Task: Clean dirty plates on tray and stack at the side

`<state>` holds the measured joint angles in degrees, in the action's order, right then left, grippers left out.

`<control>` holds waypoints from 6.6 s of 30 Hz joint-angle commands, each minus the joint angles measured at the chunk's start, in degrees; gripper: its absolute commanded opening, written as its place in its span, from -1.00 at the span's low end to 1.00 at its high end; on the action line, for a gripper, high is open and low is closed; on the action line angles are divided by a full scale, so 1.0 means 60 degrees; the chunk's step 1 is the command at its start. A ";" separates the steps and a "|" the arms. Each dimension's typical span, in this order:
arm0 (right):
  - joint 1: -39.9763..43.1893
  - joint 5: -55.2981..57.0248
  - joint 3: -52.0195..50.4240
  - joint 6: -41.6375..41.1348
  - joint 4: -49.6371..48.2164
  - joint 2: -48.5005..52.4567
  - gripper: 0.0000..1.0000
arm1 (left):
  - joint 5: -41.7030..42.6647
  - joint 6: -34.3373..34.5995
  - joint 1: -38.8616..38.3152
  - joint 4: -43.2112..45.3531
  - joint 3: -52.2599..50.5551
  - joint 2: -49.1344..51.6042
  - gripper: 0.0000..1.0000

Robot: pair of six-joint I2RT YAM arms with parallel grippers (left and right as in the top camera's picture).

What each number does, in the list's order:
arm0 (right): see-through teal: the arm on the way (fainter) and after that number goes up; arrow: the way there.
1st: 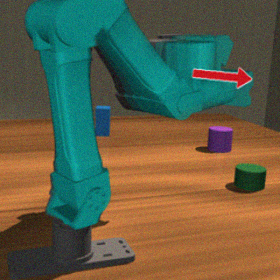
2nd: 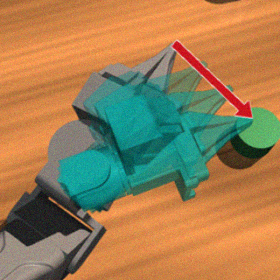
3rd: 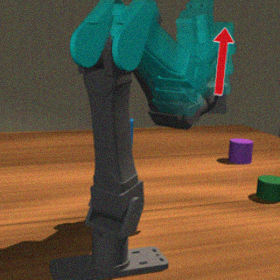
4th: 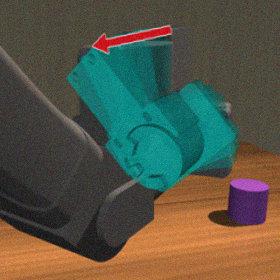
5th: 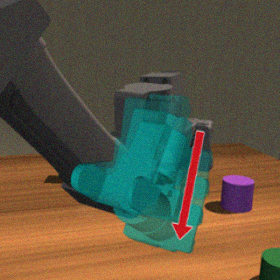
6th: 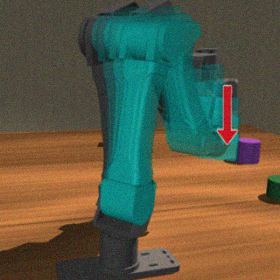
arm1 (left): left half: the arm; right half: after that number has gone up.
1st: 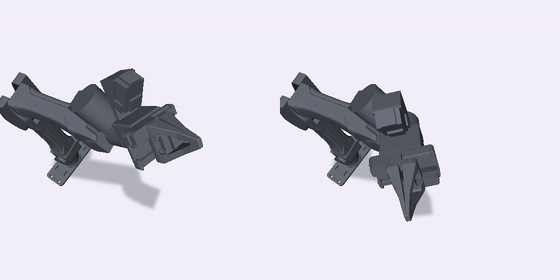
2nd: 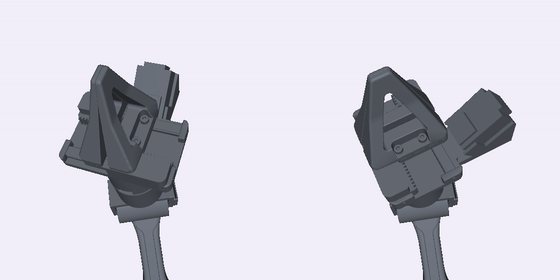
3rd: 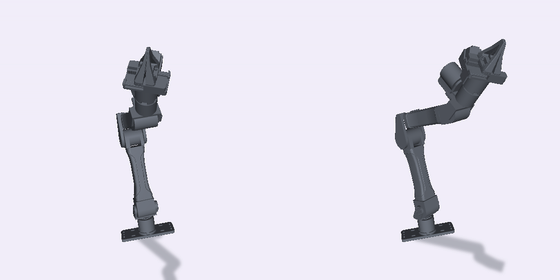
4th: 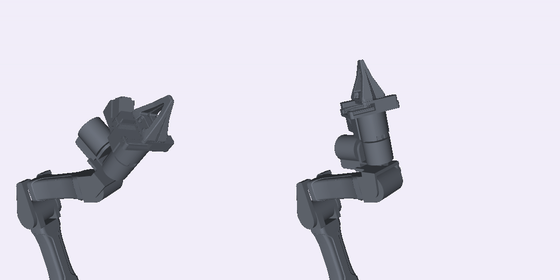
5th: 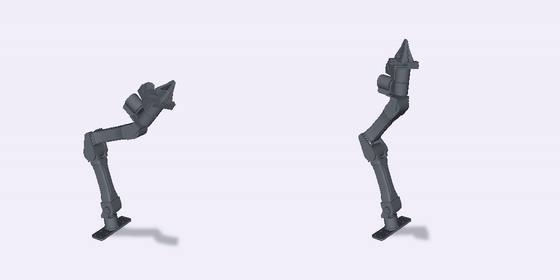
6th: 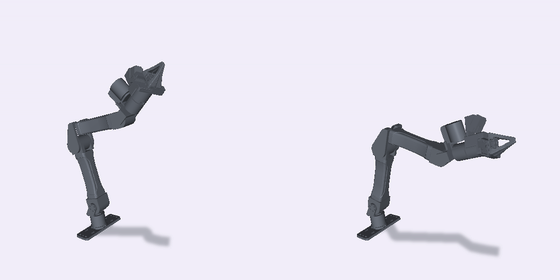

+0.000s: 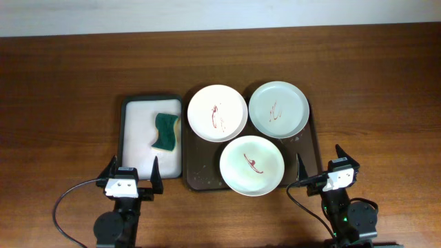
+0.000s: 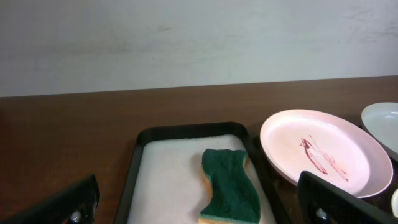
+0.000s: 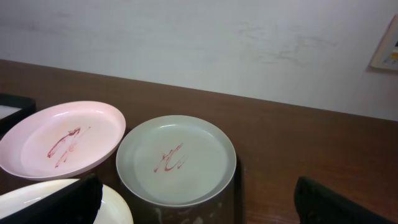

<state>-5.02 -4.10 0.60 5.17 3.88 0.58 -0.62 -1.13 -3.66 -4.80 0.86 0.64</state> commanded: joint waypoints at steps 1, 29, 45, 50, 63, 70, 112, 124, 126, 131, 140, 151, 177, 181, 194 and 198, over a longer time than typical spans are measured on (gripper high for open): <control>0.0029 -0.0055 -0.0047 0.0066 0.0040 -0.0055 0.97 | 0.0113 -0.0186 0.0058 0.0000 -0.0055 -0.0047 0.99; 0.0029 -0.0025 -0.0047 0.0066 0.0040 -0.0055 0.97 | 0.0113 -0.0186 0.0058 0.0000 -0.0055 -0.0047 0.99; 0.0029 0.0302 0.2754 -0.0696 0.1650 0.2765 0.97 | 0.0113 -0.0189 0.0058 0.0000 -0.0055 -0.0047 0.99; 0.0029 0.0069 0.4674 -0.0692 0.2871 0.5169 0.97 | 0.0113 -0.0189 0.0058 0.0000 -0.0055 -0.0047 0.99; 0.0029 -0.0219 0.5278 -0.0688 0.3457 0.6036 0.97 | -0.0277 -0.0612 0.0058 0.0047 -0.0055 -0.0047 0.99; 0.0029 -0.0240 0.5278 -0.0688 0.3457 0.6036 0.97 | 0.0729 0.0280 0.0058 0.0251 0.0113 -0.0047 0.99; 0.0029 -0.1545 0.9180 -0.0692 0.8204 1.0153 0.97 | 0.0601 0.0761 -0.0601 -0.2922 0.9060 1.6320 0.38; 0.0029 -0.2193 0.9176 -0.0688 0.7814 1.0357 0.99 | 0.0459 0.0954 -0.0692 -0.3865 0.9373 1.4943 -1.00; 0.0025 -0.2506 0.9114 -0.0688 0.7828 1.0797 0.86 | 0.0495 0.0984 -0.0696 -0.4277 0.9373 1.4549 -1.00; 0.0025 -0.3049 0.9114 -0.0688 0.7912 1.3100 0.40 | 0.0710 0.1333 -0.0692 -0.5410 0.9366 1.4586 -1.00; 0.0025 -0.3315 0.9114 -0.0699 0.6889 1.6054 -0.46 | 0.0714 0.1333 -0.0696 -0.5541 0.9366 1.4586 -0.99; -0.0244 -0.2634 0.8950 -0.1665 0.6914 1.6112 -0.66 | 0.0714 0.1333 -0.0692 -0.5577 0.9366 1.4586 -1.00; -0.0244 -0.3282 0.8925 -0.1694 0.7351 1.6112 -0.59 | 0.0747 0.1333 -0.0692 -0.5577 0.9366 1.4586 -1.00; -0.0244 -0.3282 0.8765 -0.1694 0.7308 1.6112 -0.58 | 0.0747 0.1333 -0.0692 -0.5577 0.9366 1.4586 -1.00; -0.0244 -0.3504 0.8364 -0.1698 0.6659 1.6112 -0.92 | 0.1464 0.1333 -0.0696 -0.5566 0.9366 1.4586 -1.00; -0.0244 -0.3869 0.8364 -0.1774 0.6459 1.6112 -0.92 | 0.1829 0.1330 -0.0714 -0.5537 0.9366 1.4586 -1.00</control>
<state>-6.11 -24.34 51.13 -4.99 43.44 96.77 7.84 6.39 -7.94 -38.22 56.38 88.51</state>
